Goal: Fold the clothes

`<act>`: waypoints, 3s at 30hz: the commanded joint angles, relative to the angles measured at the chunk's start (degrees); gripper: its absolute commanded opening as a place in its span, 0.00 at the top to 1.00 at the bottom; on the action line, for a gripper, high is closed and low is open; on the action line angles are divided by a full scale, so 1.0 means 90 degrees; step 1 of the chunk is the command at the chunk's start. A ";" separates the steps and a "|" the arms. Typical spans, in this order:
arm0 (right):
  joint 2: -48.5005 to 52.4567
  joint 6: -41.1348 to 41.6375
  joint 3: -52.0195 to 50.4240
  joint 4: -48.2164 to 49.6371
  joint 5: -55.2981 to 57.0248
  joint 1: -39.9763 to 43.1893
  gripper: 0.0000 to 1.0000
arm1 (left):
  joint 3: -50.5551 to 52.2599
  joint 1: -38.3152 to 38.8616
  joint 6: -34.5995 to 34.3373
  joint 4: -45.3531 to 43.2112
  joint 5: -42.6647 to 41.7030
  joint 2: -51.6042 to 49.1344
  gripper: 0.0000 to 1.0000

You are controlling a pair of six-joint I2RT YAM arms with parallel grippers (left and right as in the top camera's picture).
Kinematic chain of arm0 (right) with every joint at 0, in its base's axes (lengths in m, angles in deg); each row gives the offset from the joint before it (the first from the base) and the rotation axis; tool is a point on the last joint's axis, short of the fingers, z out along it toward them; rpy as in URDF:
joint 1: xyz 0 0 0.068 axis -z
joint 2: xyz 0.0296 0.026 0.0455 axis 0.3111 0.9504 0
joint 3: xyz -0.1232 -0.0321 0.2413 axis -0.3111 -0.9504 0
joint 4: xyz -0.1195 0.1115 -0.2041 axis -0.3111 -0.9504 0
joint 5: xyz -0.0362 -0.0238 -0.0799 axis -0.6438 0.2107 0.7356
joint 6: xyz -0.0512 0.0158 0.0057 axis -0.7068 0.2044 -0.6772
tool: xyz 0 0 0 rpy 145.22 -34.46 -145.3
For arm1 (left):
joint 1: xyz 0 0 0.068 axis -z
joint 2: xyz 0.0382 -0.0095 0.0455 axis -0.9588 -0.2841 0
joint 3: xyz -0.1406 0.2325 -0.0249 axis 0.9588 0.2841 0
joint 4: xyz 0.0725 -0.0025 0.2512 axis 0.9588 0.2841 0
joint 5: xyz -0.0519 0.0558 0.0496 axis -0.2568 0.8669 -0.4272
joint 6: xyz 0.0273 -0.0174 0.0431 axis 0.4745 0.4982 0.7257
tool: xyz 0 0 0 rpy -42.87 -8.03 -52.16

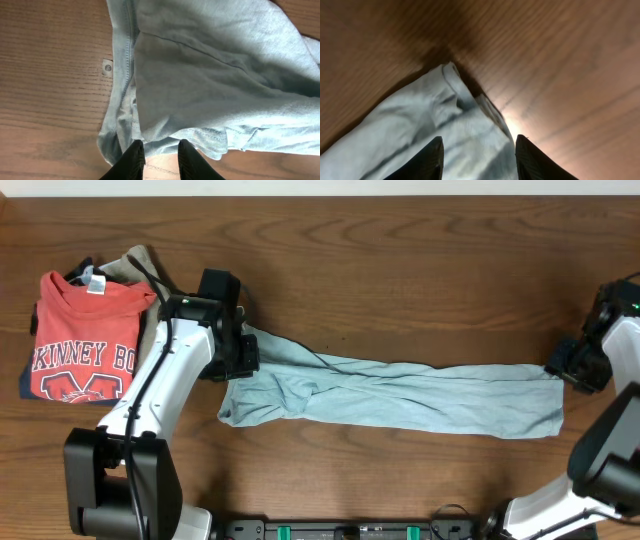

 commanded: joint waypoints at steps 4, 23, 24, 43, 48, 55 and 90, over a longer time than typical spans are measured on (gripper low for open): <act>0.0440 0.0022 -0.0058 0.0248 0.0007 0.0061 0.62 | 0.0044 -0.0010 0.0007 0.0010 0.0078 -0.0080 0.74; 0.0474 0.0017 0.0512 -0.0855 0.0010 0.0063 0.99 | 0.0044 -0.0010 0.0005 0.0010 0.0078 -0.0080 0.74; 0.0474 -0.0007 0.0636 -0.1073 0.0010 0.0063 0.99 | 0.0044 -0.0010 0.0005 0.0010 0.0078 -0.0080 0.74; 0.0476 -0.0250 0.0707 -0.2130 0.0151 0.0495 0.45 | 0.0044 -0.0010 0.0007 -0.0010 0.0078 -0.0080 0.70; 0.0476 -0.1027 0.0265 -0.1552 -0.0792 0.0554 0.38 | 0.0044 -0.0010 0.0007 -0.0012 0.0078 -0.0080 0.70; 0.0476 -0.1319 -0.0682 -0.0189 -0.0852 0.0549 0.37 | 0.0044 -0.0010 0.0007 -0.0012 0.0078 -0.0080 0.69; 0.0476 -0.1290 -0.0527 0.1503 -0.0396 0.0634 0.93 | 0.0044 -0.0010 0.0005 -0.0034 0.0073 -0.0080 0.22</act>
